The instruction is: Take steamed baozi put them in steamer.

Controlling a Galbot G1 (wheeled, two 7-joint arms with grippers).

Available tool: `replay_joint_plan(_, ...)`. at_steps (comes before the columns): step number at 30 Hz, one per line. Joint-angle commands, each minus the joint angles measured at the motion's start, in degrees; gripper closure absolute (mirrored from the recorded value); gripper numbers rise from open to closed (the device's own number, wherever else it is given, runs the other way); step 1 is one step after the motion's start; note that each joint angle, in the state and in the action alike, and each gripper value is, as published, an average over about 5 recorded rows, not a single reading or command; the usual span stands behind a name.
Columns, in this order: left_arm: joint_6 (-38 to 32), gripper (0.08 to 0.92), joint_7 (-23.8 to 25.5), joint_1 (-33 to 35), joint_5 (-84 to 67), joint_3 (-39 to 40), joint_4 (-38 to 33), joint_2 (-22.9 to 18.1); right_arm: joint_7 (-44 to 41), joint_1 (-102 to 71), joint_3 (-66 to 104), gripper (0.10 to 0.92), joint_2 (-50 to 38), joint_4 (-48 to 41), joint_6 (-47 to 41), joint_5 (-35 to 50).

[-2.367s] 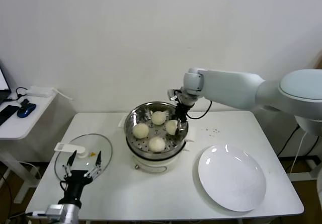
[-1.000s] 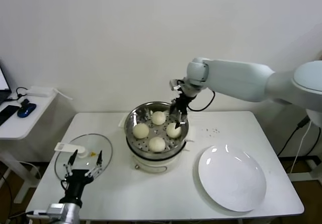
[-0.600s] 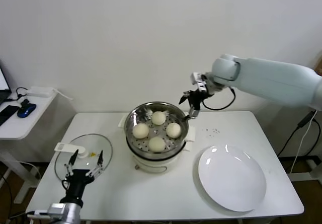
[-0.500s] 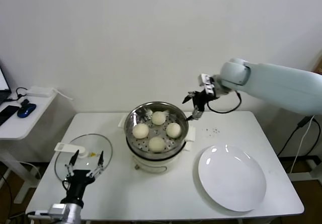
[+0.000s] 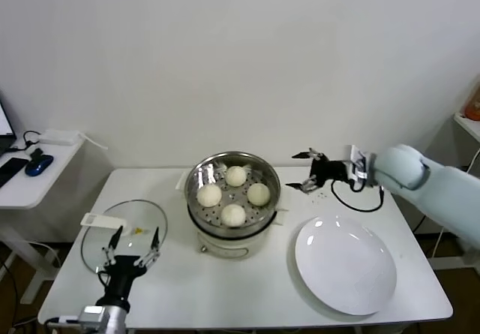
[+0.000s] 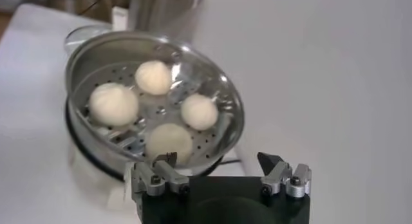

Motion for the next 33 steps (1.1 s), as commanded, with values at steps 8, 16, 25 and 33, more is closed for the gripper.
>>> replay_joint_plan(8, 1.47, 0.177, -0.57, -1.76, -0.02, -0.46, 0.57, 0.18, 19.53, -76.89, 69.30, 0.203, 22.29, 14.03, 15.56, -14.43)
replay_joint_plan(16, 1.36, 0.177, -0.59, -2.01, -0.13, -1.03, 1.31, 0.47, 18.31, -85.51, 73.18, 0.203, 34.41, 16.62, 19.70, -16.34)
replay_joint_plan(25, 1.20, 0.177, -0.45, -1.77, -0.31, -1.51, 1.36, 0.19, 15.79, -89.95, 74.45, 0.203, 40.28, 16.42, 22.68, -16.07)
replay_joint_plan(33, 1.23, 0.177, 0.01, -1.64, -1.13, -2.53, 1.22, 0.51, 14.76, -89.70, 74.12, 0.203, 42.10, 14.64, 23.78, -16.02)
